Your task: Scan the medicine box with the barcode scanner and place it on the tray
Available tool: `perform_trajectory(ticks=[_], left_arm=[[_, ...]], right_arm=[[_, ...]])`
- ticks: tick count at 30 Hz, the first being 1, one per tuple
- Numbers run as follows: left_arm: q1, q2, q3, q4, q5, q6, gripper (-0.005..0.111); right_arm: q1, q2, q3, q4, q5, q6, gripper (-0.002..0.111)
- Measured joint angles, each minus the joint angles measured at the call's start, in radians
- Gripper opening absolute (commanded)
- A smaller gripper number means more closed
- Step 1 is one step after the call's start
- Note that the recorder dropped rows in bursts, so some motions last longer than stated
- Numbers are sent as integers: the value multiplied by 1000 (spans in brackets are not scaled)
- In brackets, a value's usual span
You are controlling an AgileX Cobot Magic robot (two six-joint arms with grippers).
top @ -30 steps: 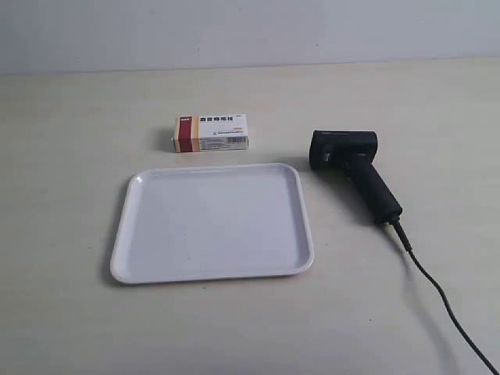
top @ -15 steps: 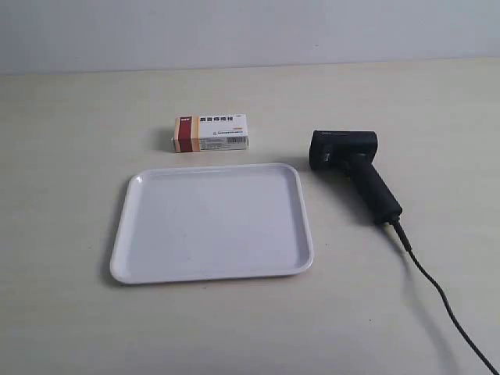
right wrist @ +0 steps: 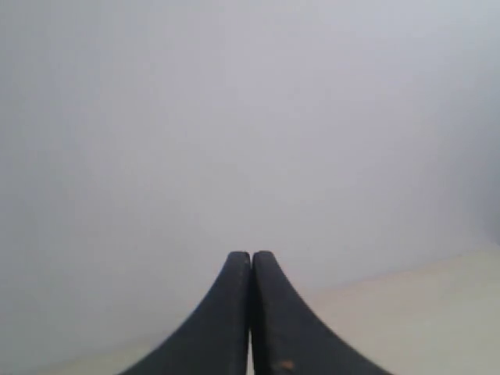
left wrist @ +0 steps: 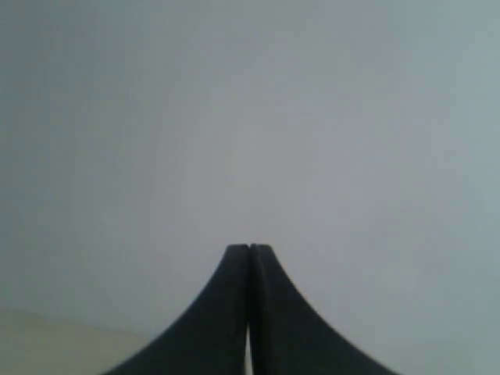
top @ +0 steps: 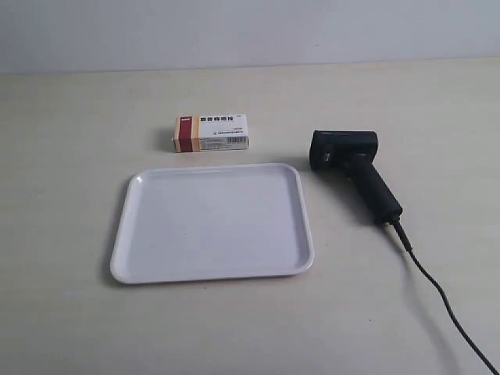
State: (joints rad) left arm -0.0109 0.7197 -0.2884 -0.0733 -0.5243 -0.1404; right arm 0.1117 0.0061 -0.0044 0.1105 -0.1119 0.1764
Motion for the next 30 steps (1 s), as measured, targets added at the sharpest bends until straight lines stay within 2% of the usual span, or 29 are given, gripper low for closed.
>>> perform_trajectory(ticks=[3, 6, 7, 8, 9, 11, 15, 17, 19, 20, 24, 26, 27, 30], left_arm=[[0, 307, -163, 288, 76, -190, 0], [-5, 603, -380, 781, 171, -603, 0], [-9, 692, -457, 1008, 175, -789, 0], [-11, 779, -542, 1251, 146, -986, 0], [-11, 848, -617, 1415, 77, -1132, 0], [-11, 1008, -804, 1641, -106, -1348, 0], [-28, 1229, -1092, 1778, -274, -1469, 1], [-42, 1320, -1196, 1799, -297, -1472, 8], [-64, 1394, -1266, 1805, -301, -1451, 21], [-74, 1424, -1284, 1807, -303, -1438, 31], [-130, 1496, -1307, 1819, -333, -1281, 81], [-154, 1516, -1310, 1823, -343, -1196, 102], [-167, 1526, -1311, 1823, -346, -1144, 105], [-188, 1561, -1313, 1823, -334, -980, 105]], right_arm=[[0, 0, 0, 48, -69, 61, 0], [0, 0, 0, 60, -132, 82, 0], [0, 0, 0, 60, -144, 83, 0], [0, 0, 0, 62, -149, 84, 0], [0, 0, 0, 64, -151, 85, 0], [0, 0, 0, 66, -153, 87, 0], [0, 0, 0, 68, -154, 87, 0], [0, 0, 0, 68, -149, 75, 0], [0, 0, 0, 68, -145, 59, 0], [0, 0, 0, 68, -143, 53, 0], [0, 0, 0, 68, -136, 39, 0], [0, 0, 0, 68, -130, 38, 0], [0, 0, 0, 68, -130, 35, 0], [0, 0, 0, 68, -128, 18, 0]])
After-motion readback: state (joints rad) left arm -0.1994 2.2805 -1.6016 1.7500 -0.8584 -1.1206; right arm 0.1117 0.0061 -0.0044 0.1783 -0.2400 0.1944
